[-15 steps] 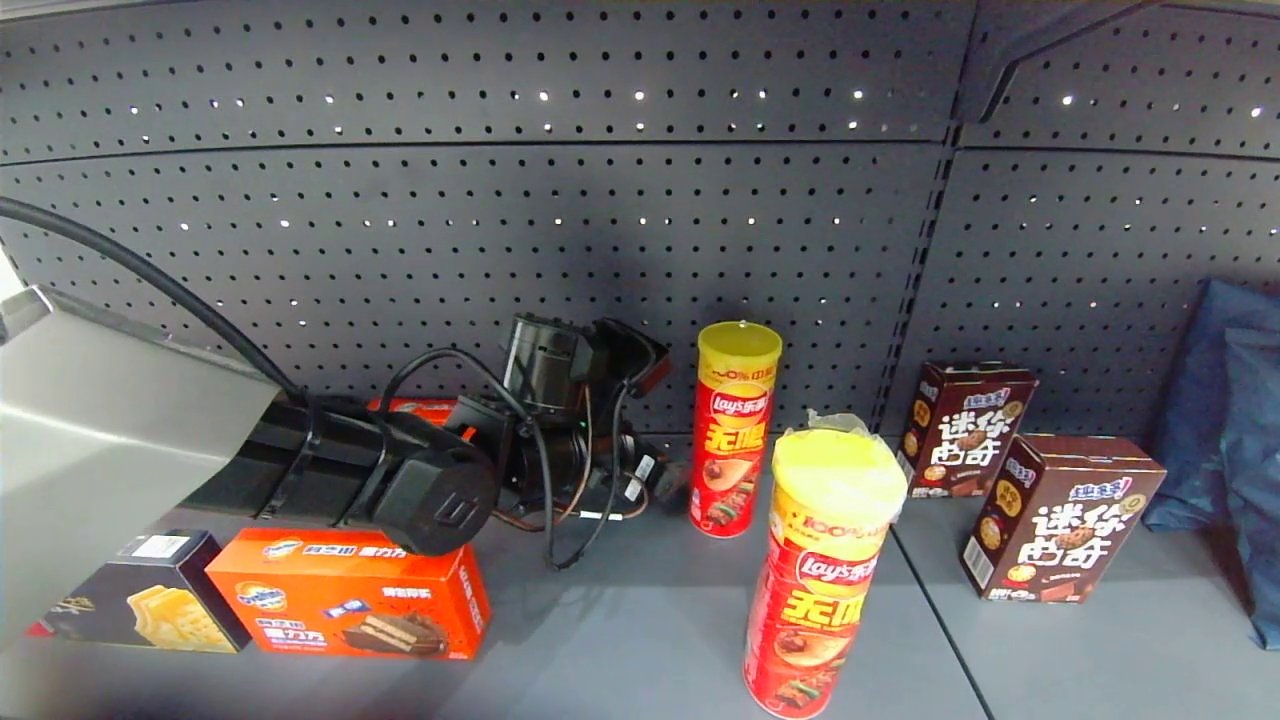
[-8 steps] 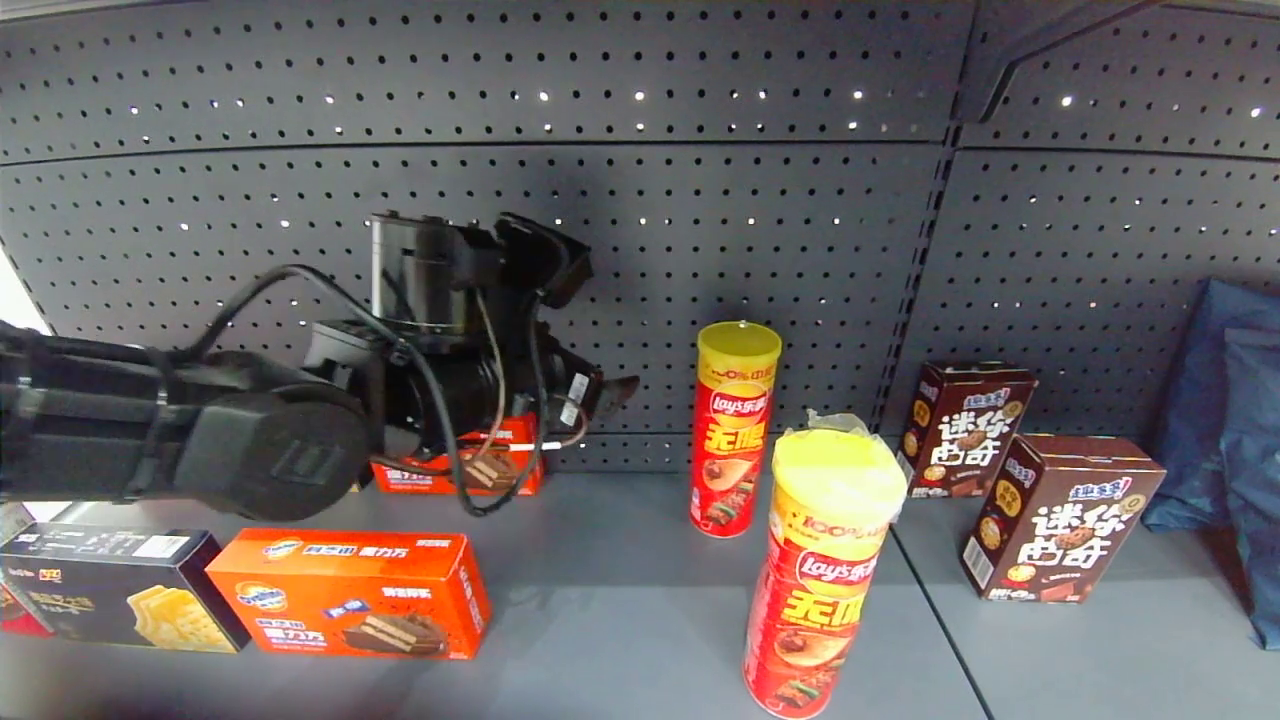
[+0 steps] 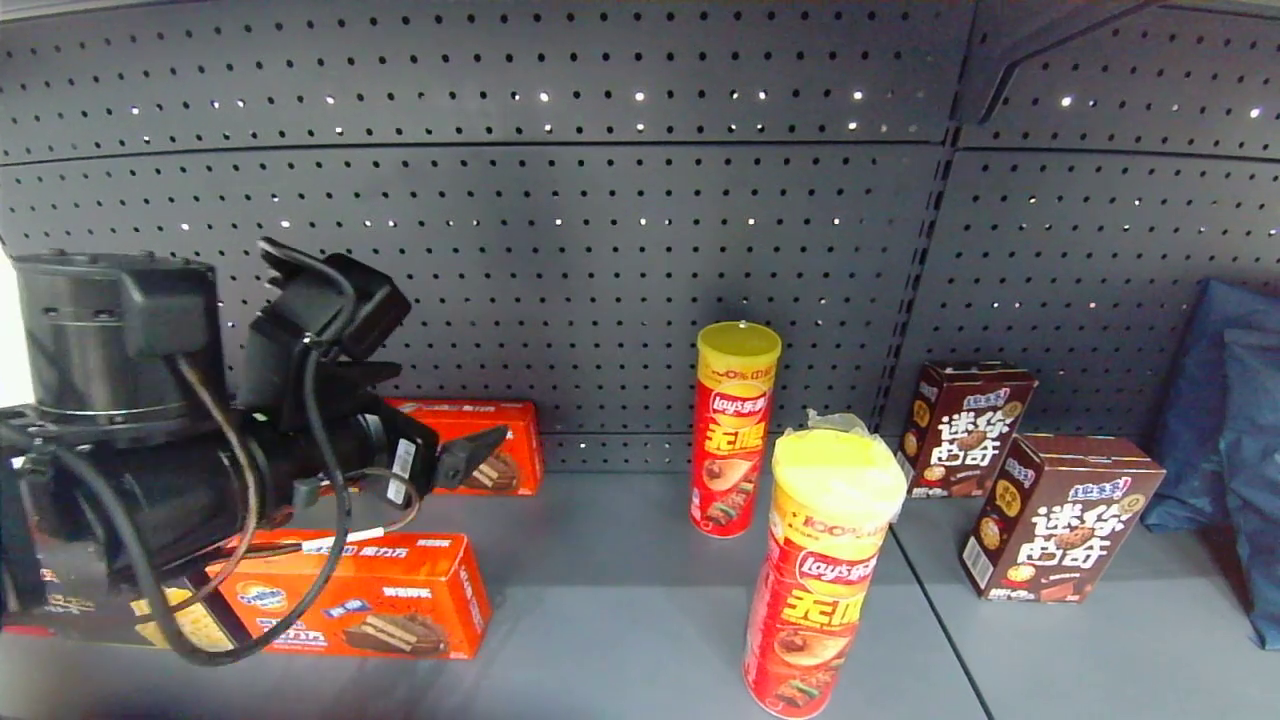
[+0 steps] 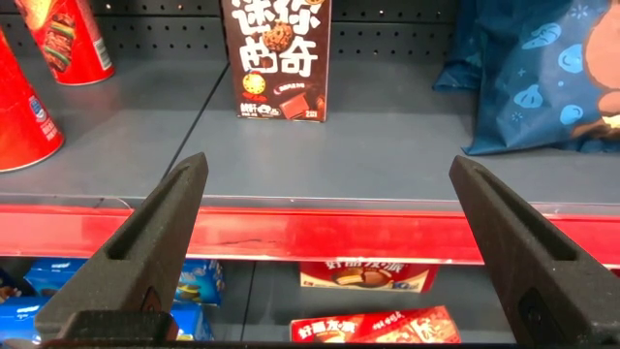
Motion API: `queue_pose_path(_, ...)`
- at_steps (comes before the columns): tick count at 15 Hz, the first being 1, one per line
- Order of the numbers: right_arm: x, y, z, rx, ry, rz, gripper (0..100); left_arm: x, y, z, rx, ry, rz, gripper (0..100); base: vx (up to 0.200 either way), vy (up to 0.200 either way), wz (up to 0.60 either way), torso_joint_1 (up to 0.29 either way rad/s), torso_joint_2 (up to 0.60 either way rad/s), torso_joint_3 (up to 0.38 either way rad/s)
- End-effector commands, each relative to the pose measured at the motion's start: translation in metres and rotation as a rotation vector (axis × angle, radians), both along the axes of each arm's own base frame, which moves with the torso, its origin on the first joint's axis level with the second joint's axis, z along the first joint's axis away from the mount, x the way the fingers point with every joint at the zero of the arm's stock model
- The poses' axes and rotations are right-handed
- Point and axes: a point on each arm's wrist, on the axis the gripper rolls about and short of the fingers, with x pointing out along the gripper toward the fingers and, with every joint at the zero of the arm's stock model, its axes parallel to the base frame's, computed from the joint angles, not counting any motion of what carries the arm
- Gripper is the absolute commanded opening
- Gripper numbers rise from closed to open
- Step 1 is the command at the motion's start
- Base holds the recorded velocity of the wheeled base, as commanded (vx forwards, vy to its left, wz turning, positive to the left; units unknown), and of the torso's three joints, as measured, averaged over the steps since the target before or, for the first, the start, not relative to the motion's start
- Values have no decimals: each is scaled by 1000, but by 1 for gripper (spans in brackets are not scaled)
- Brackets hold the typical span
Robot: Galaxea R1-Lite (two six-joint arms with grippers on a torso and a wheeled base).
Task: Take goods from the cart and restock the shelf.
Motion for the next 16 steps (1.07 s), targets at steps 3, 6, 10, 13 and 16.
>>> queue_pose_path(3,0,0,0,-1,0,1,100,-44,20,26,-25,-62,13,100,0,0,0,0,0,0)
queue_pose_path(6,1,0,0,10,15,-4,100,-64,31,25,-10,-50,59,100,0,0,0,0,0,0)
queue_pose_path(10,-2,-1,158,151,-77,-19,100,-98,47,20,-23,-103,103,100,0,0,0,0,0,0)
queue_pose_path(13,1,1,187,74,99,198,100,-111,52,6,17,-99,156,100,0,0,0,0,0,0)
queue_pose_path(16,39,8,200,9,202,388,100,-122,57,-2,52,-102,171,100,0,0,0,0,0,0)
